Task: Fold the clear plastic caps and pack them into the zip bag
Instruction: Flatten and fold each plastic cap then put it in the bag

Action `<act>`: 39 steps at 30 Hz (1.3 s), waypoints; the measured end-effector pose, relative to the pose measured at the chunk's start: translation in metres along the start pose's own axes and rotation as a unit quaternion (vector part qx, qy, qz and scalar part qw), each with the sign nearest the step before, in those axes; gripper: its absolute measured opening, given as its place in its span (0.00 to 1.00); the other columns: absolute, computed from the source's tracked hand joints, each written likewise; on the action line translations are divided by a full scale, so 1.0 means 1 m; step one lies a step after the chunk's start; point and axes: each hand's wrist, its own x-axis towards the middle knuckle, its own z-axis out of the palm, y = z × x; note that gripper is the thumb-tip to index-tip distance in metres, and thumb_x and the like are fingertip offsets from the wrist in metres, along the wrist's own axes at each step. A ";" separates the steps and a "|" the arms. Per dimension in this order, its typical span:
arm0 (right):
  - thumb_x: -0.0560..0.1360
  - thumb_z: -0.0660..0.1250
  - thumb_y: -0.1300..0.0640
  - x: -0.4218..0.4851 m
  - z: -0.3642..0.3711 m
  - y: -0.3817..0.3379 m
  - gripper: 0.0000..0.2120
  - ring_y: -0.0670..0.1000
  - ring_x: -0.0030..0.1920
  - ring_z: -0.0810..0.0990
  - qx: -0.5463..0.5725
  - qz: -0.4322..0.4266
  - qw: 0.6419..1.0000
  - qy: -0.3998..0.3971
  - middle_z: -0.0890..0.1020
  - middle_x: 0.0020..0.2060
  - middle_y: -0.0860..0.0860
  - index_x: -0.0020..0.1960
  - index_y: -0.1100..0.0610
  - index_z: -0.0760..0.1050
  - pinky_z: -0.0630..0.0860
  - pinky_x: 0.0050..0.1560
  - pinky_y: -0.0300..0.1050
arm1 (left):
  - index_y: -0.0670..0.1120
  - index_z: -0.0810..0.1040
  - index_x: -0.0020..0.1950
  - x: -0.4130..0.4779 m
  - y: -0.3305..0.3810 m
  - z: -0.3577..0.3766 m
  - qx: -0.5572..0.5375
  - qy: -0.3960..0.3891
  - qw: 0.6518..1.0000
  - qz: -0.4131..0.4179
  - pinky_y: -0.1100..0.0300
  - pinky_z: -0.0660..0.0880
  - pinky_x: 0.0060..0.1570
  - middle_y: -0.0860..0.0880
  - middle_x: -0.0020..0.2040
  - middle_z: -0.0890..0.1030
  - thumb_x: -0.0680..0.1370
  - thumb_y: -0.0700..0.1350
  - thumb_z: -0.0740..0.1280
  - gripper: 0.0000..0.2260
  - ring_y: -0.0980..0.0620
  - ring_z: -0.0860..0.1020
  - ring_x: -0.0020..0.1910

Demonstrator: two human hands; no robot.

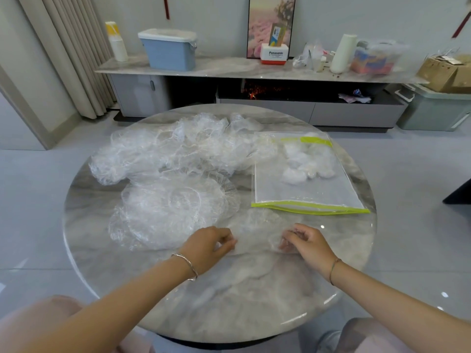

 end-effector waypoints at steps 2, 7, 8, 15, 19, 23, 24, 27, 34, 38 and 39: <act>0.76 0.63 0.68 0.000 0.001 0.000 0.11 0.49 0.28 0.78 -0.048 0.005 0.999 0.017 0.80 0.25 0.50 0.35 0.62 0.73 0.76 0.33 0.39 | 0.51 0.75 0.40 0.001 0.003 0.002 -0.043 0.000 0.998 -0.046 0.66 0.71 0.38 0.58 0.33 0.82 0.80 0.50 0.60 0.10 0.56 0.77 0.33; 0.73 0.66 0.65 0.002 -0.001 0.004 0.03 0.51 0.26 0.75 -0.139 0.022 0.990 0.027 0.80 0.28 0.53 0.43 0.59 0.72 0.75 0.36 0.47 | 0.50 0.73 0.40 0.004 0.003 0.005 -0.059 -0.006 0.991 -0.117 0.61 0.73 0.37 0.57 0.21 0.76 0.80 0.50 0.60 0.10 0.56 0.75 0.27; 0.73 0.67 0.62 0.003 -0.001 0.004 0.05 0.51 0.30 0.77 -0.180 0.013 0.983 0.030 0.80 0.34 0.51 0.47 0.56 0.72 0.76 0.39 0.49 | 0.50 0.73 0.42 0.005 0.003 0.005 -0.046 -0.003 0.991 -0.124 0.62 0.72 0.36 0.56 0.22 0.75 0.80 0.51 0.60 0.09 0.57 0.74 0.26; 0.77 0.50 0.42 -0.007 0.014 0.000 0.26 0.44 0.73 0.52 -0.468 -0.247 0.848 0.001 0.59 0.74 0.46 0.72 0.50 0.65 0.45 0.70 0.38 | 0.49 0.69 0.67 0.012 0.010 0.015 0.159 0.131 0.972 0.111 0.55 0.75 0.53 0.51 0.59 0.75 0.79 0.56 0.55 0.20 0.51 0.74 0.55; 0.65 0.24 0.27 -0.002 0.020 0.016 0.44 0.45 0.75 0.37 -0.538 -0.160 0.822 -0.094 0.38 0.74 0.40 0.76 0.44 0.44 0.31 0.71 0.43 | 0.51 0.57 0.76 0.018 0.002 0.037 0.220 -0.039 0.966 0.128 0.51 0.57 0.72 0.50 0.76 0.58 0.79 0.63 0.35 0.31 0.49 0.59 0.74; 0.68 0.30 0.32 0.006 0.018 0.022 0.38 0.44 0.75 0.36 -0.555 -0.133 0.813 -0.117 0.39 0.75 0.40 0.76 0.43 0.41 0.31 0.70 0.41 | 0.55 0.34 0.72 0.024 -0.005 0.050 0.214 -0.082 0.968 0.105 0.59 0.32 0.70 0.57 0.72 0.35 0.65 0.68 0.22 0.37 0.53 0.39 0.76; 0.69 0.32 0.33 0.007 0.018 0.023 0.36 0.43 0.75 0.36 -0.558 -0.136 0.810 -0.121 0.39 0.74 0.39 0.76 0.43 0.40 0.31 0.70 0.41 | 0.55 0.33 0.71 0.026 -0.004 0.049 0.217 -0.085 0.968 0.099 0.59 0.32 0.69 0.57 0.72 0.34 0.65 0.67 0.22 0.36 0.53 0.39 0.76; 0.69 0.31 0.28 0.007 0.019 0.022 0.38 0.41 0.72 0.33 -0.557 -0.141 0.808 -0.129 0.36 0.72 0.38 0.75 0.43 0.38 0.31 0.70 0.41 | 0.55 0.33 0.71 0.029 -0.004 0.049 0.219 -0.094 0.967 0.094 0.59 0.32 0.69 0.56 0.72 0.34 0.65 0.66 0.22 0.36 0.52 0.39 0.76; 0.71 0.35 0.30 0.009 0.017 0.024 0.35 0.42 0.73 0.33 -0.550 -0.147 0.809 -0.144 0.35 0.72 0.38 0.75 0.43 0.37 0.31 0.70 0.40 | 0.54 0.35 0.74 0.028 -0.003 0.050 0.210 -0.102 0.969 0.081 0.59 0.31 0.69 0.55 0.75 0.37 0.67 0.66 0.26 0.36 0.52 0.40 0.76; 0.77 0.46 0.38 0.009 0.012 0.010 0.29 0.46 0.76 0.48 -0.519 -0.187 0.825 -0.117 0.53 0.76 0.44 0.75 0.48 0.55 0.35 0.70 0.38 | 0.53 0.49 0.77 0.026 0.002 0.041 0.213 -0.090 0.970 0.073 0.56 0.41 0.72 0.52 0.78 0.50 0.70 0.66 0.31 0.38 0.51 0.50 0.76; 0.76 0.48 0.38 0.008 0.011 0.005 0.29 0.47 0.74 0.57 -0.503 -0.224 0.829 -0.095 0.62 0.73 0.46 0.73 0.49 0.63 0.38 0.70 0.36 | 0.52 0.53 0.77 0.026 0.003 0.037 0.209 -0.081 0.972 0.074 0.56 0.46 0.72 0.51 0.77 0.55 0.73 0.66 0.32 0.37 0.49 0.55 0.74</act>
